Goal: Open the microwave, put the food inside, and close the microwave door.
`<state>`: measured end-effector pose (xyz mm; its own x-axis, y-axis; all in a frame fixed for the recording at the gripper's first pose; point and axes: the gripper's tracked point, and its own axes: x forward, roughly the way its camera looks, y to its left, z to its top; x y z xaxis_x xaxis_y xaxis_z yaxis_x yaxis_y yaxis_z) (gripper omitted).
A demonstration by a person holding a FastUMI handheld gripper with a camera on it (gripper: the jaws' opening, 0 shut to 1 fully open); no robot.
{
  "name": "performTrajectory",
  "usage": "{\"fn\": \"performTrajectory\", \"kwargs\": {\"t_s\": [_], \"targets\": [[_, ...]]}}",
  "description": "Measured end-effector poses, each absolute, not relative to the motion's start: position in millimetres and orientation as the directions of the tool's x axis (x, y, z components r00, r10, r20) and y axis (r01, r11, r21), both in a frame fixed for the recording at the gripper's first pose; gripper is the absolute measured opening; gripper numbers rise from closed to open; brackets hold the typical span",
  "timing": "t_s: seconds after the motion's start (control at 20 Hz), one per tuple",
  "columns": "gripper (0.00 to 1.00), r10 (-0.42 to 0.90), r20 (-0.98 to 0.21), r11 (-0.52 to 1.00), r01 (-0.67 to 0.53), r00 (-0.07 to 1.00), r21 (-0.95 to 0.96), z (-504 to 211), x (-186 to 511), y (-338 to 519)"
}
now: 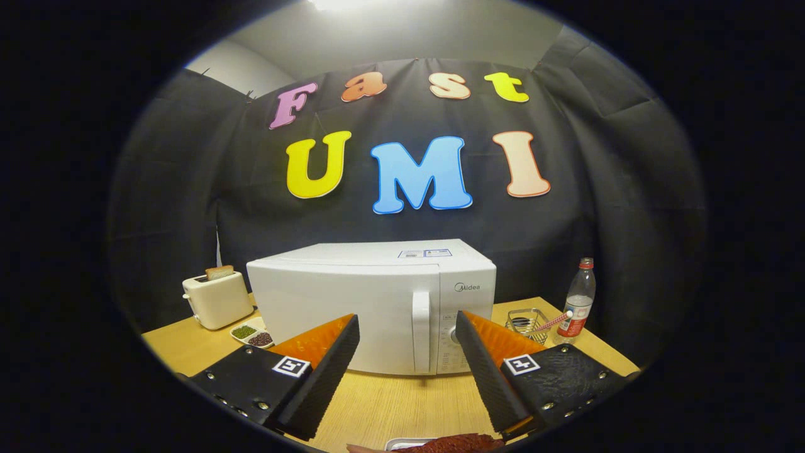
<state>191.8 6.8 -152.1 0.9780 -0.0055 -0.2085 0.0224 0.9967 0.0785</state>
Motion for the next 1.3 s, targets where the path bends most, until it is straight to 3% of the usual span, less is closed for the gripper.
{"fn": "performTrajectory", "kwargs": {"t_s": [0.55, 0.65, 0.85, 0.95, 1.05, 1.1, 1.2, 1.25, 1.3], "targets": [[0.94, -0.075, -0.246, 0.994, 0.092, 0.966, 0.061, -200, 264, -12], [0.83, -0.063, -0.248, 0.997, 0.074, 0.967, 0.038, -207, 270, -7], [0.83, -0.092, -0.267, 0.996, 0.088, 0.959, -0.030, -226, 279, -9], [0.42, -0.110, -0.277, 0.994, 0.105, 0.954, -0.031, -233, 281, -11], [0.44, -0.107, -0.273, 0.994, 0.106, 0.956, -0.018, -229, 279, -4], [0.34, -0.114, -0.276, 0.993, 0.111, 0.954, -0.027, -227, 274, -4], [0.22, -0.118, -0.293, 0.993, 0.119, 0.949, -0.015, -231, 278, -5], [0.22, -0.119, -0.302, 0.992, 0.129, 0.946, 0.012, -233, 276, -5], [0.14, -0.122, -0.308, 0.990, 0.138, 0.943, 0.032, -232, 278, -5]]}}
